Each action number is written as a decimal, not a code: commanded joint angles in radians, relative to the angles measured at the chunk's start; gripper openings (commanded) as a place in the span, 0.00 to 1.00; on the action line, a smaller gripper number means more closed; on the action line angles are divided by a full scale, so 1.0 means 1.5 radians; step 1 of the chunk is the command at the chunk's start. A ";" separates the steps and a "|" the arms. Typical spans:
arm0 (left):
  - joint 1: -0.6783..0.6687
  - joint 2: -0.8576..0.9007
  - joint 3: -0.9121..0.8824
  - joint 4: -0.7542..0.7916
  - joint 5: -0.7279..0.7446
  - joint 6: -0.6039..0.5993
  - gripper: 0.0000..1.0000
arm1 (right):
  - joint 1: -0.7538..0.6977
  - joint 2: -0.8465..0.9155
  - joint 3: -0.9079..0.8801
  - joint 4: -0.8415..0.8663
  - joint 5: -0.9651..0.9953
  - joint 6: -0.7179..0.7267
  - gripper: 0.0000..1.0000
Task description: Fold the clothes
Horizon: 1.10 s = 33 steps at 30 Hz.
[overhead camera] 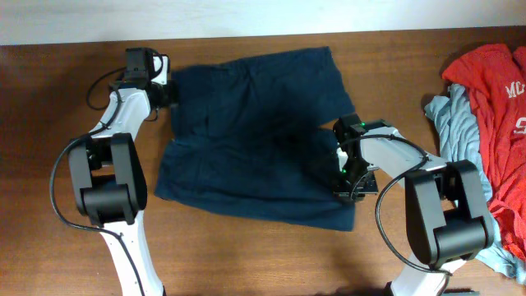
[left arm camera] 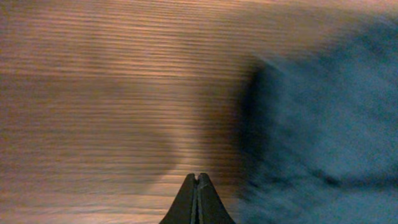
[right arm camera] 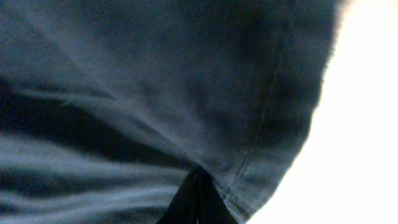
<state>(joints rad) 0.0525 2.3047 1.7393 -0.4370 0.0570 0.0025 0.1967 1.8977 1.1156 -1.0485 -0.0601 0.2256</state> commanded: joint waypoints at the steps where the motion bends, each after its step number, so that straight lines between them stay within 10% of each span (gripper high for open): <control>1: 0.025 0.013 0.018 0.010 -0.046 -0.057 0.01 | -0.001 0.033 -0.021 -0.023 0.146 0.051 0.04; 10: 0.039 0.012 0.113 -0.045 0.105 -0.006 0.02 | -0.001 0.033 -0.018 -0.025 0.146 0.050 0.05; 13: 0.020 0.012 0.150 -0.117 0.149 0.046 0.20 | 0.000 0.011 0.003 -0.022 0.104 0.030 0.08; 21: -0.038 0.022 0.160 -0.187 0.146 0.155 0.32 | 0.000 -0.139 0.089 0.008 -0.054 -0.048 0.49; 33: -0.055 0.101 0.160 -0.163 0.095 0.156 0.24 | 0.000 -0.056 0.096 0.068 -0.145 -0.049 0.37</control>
<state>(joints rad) -0.0372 2.4096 1.9675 -0.6842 0.2379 0.2176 0.1951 1.7557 1.2659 -0.9493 -0.2394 0.1585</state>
